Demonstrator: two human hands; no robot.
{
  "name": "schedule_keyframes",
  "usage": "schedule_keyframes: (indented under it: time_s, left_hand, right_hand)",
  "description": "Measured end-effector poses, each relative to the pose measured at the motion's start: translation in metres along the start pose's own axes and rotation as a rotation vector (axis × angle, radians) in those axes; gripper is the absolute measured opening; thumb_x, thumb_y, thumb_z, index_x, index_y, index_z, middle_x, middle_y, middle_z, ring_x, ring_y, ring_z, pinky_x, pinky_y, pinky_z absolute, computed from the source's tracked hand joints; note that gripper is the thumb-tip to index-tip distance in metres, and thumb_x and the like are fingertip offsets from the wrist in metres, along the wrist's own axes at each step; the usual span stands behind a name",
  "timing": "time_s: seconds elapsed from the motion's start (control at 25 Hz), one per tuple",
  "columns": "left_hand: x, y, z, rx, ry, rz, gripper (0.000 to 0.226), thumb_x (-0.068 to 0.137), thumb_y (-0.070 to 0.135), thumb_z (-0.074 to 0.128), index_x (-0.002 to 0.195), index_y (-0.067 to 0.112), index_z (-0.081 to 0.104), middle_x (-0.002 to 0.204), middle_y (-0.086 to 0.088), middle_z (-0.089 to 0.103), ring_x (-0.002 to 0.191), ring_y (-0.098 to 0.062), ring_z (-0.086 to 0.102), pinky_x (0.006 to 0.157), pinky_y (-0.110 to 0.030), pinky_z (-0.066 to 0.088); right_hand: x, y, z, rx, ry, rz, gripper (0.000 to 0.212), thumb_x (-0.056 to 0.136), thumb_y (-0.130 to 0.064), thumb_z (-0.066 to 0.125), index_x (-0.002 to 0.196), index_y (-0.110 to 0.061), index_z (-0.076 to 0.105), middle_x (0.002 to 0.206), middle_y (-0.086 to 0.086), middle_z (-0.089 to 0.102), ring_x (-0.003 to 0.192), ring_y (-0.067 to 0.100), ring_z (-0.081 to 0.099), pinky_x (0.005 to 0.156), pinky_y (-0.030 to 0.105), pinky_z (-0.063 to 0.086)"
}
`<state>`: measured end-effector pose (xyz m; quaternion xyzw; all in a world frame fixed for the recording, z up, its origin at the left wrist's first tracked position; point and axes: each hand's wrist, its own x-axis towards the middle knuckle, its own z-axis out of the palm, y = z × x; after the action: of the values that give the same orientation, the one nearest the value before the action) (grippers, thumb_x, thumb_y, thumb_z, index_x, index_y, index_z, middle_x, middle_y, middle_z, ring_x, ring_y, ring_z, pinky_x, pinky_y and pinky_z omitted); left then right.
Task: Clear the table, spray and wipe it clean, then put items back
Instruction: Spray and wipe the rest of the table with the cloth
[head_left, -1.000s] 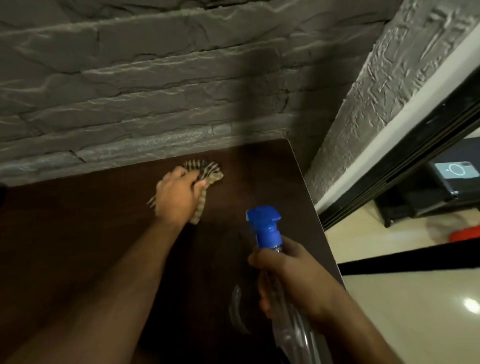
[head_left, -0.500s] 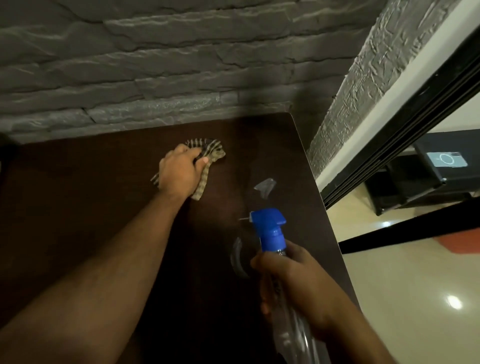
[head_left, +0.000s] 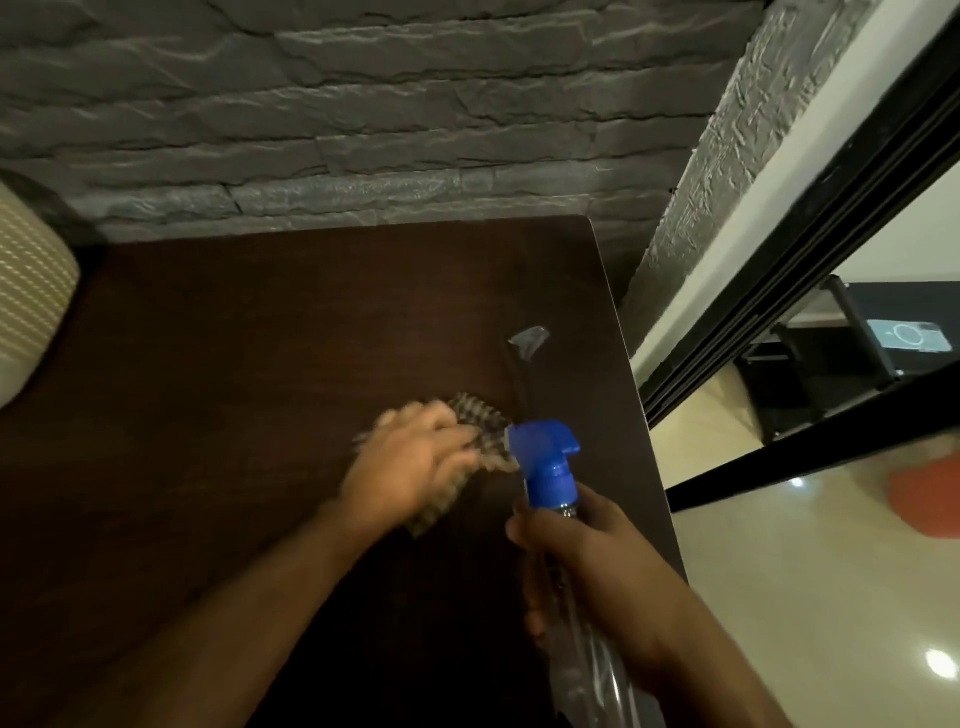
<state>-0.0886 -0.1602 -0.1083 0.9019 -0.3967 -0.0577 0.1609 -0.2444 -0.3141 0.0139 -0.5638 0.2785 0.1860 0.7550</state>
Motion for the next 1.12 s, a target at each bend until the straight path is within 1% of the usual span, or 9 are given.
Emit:
schedule_keyframes:
  time_s: [0.12, 0.16, 0.24, 0.36, 0.56, 0.64, 0.8, 1.0, 1.12]
  left_hand:
    - [0.063, -0.029, -0.009, 0.055, 0.125, -0.344, 0.034, 0.091, 0.042, 0.055, 0.117, 0.021, 0.064, 0.112, -0.006, 0.059, 0.105, -0.03, 0.055, 0.087, -0.039, 0.04]
    - [0.083, -0.022, -0.008, 0.062, 0.129, -0.375, 0.033, 0.091, 0.041, 0.055, 0.117, 0.022, 0.063, 0.113, -0.006, 0.058, 0.106, -0.03, 0.054, 0.087, -0.039, 0.04]
    - [0.077, 0.01, -0.001, 0.057, 0.076, -0.303, 0.032, 0.092, 0.041, 0.052, 0.117, 0.024, 0.062, 0.112, -0.002, 0.057, 0.105, -0.025, 0.052, 0.086, -0.037, 0.038]
    - [-0.012, 0.006, 0.003, 0.033, 0.047, -0.061, 0.038, 0.091, 0.046, 0.045, 0.115, 0.025, 0.065, 0.106, 0.002, 0.058, 0.098, -0.022, 0.054, 0.082, -0.037, 0.04]
    - [0.065, -0.042, -0.013, 0.092, 0.151, -0.33, 0.034, 0.09, 0.041, 0.054, 0.113, 0.018, 0.064, 0.106, -0.008, 0.059, 0.099, -0.033, 0.056, 0.084, -0.041, 0.043]
    - [0.071, -0.014, -0.001, 0.09, 0.124, -0.268, 0.031, 0.091, 0.041, 0.053, 0.114, 0.023, 0.063, 0.109, -0.005, 0.058, 0.101, -0.029, 0.054, 0.085, -0.04, 0.041]
    - [-0.034, -0.013, 0.0, 0.04, 0.088, 0.003, 0.039, 0.088, 0.048, 0.041, 0.107, 0.026, 0.066, 0.099, 0.001, 0.059, 0.087, -0.026, 0.057, 0.075, -0.038, 0.043]
    - [0.046, -0.044, -0.016, 0.098, 0.099, -0.255, 0.035, 0.091, 0.043, 0.051, 0.115, 0.021, 0.063, 0.109, -0.006, 0.058, 0.102, -0.031, 0.054, 0.085, -0.039, 0.039]
    - [0.013, 0.009, 0.002, 0.043, -0.009, -0.082, 0.033, 0.091, 0.043, 0.052, 0.117, 0.026, 0.063, 0.11, -0.002, 0.058, 0.1, -0.025, 0.054, 0.082, -0.036, 0.037]
  right_hand:
    - [-0.009, 0.007, -0.005, -0.01, 0.002, 0.034, 0.02, 0.081, -0.01, 0.064, 0.098, -0.008, 0.054, 0.062, 0.019, 0.049, 0.044, 0.026, 0.048, 0.048, 0.032, 0.045]
    - [-0.01, 0.01, -0.007, -0.016, 0.005, 0.04, 0.022, 0.081, -0.01, 0.064, 0.101, -0.008, 0.054, 0.063, 0.02, 0.05, 0.045, 0.026, 0.049, 0.049, 0.033, 0.045]
    - [-0.012, 0.014, -0.008, -0.022, 0.007, 0.054, 0.022, 0.082, -0.011, 0.063, 0.102, -0.01, 0.055, 0.061, 0.019, 0.051, 0.046, 0.026, 0.05, 0.05, 0.034, 0.045]
    - [-0.013, 0.017, -0.007, -0.002, 0.019, 0.044, 0.018, 0.082, -0.011, 0.063, 0.098, -0.009, 0.055, 0.059, 0.018, 0.051, 0.045, 0.026, 0.049, 0.051, 0.033, 0.044]
    - [-0.013, 0.017, 0.005, 0.034, 0.058, 0.027, 0.025, 0.083, -0.014, 0.063, 0.106, -0.01, 0.053, 0.062, 0.016, 0.053, 0.047, 0.026, 0.052, 0.053, 0.034, 0.046]
    - [-0.01, 0.019, 0.015, 0.061, 0.075, 0.022, 0.026, 0.084, -0.013, 0.061, 0.109, -0.011, 0.053, 0.064, 0.017, 0.053, 0.048, 0.026, 0.052, 0.054, 0.035, 0.047]
    - [-0.017, 0.018, 0.032, 0.112, 0.056, 0.018, 0.027, 0.082, -0.016, 0.066, 0.108, -0.011, 0.056, 0.067, 0.016, 0.056, 0.049, 0.026, 0.053, 0.054, 0.036, 0.047]
    - [-0.019, 0.022, 0.037, 0.076, 0.107, 0.021, 0.025, 0.085, -0.012, 0.061, 0.108, -0.008, 0.053, 0.072, 0.021, 0.054, 0.05, 0.027, 0.052, 0.051, 0.033, 0.048]
    - [-0.023, 0.025, 0.038, 0.035, 0.125, 0.028, 0.023, 0.086, -0.011, 0.059, 0.106, -0.003, 0.053, 0.072, 0.022, 0.053, 0.051, 0.028, 0.052, 0.051, 0.034, 0.048]
